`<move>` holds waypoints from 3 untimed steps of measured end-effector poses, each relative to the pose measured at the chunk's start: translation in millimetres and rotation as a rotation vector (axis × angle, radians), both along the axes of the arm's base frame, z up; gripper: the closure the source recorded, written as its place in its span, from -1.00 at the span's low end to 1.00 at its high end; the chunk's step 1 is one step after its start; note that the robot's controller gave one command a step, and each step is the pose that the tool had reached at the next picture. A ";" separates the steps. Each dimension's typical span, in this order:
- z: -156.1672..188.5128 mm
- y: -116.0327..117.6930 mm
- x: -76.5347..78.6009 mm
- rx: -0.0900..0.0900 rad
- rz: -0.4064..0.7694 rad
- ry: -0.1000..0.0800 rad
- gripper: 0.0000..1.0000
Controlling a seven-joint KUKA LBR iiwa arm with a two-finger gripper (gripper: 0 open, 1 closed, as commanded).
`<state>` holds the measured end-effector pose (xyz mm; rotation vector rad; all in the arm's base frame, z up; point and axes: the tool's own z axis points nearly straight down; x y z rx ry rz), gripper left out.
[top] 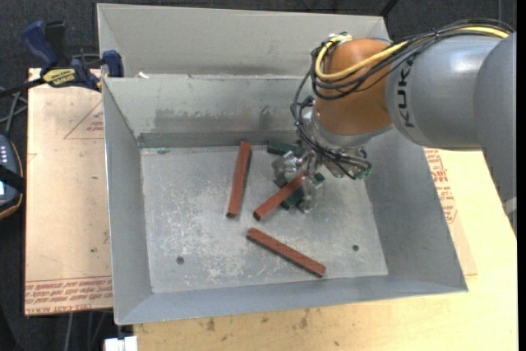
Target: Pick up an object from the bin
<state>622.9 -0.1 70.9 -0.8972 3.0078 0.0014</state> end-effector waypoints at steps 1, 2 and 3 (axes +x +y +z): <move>135.7 16.0 11.2 0.000 -0.050 -0.002 1.00; 135.3 15.9 11.0 0.000 -0.050 -0.001 1.00; 261.6 -20.5 33.1 -0.002 0.229 -0.006 1.00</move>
Offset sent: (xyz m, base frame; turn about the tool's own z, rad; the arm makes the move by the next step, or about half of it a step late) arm 0.0000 0.0000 0.0000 0.0000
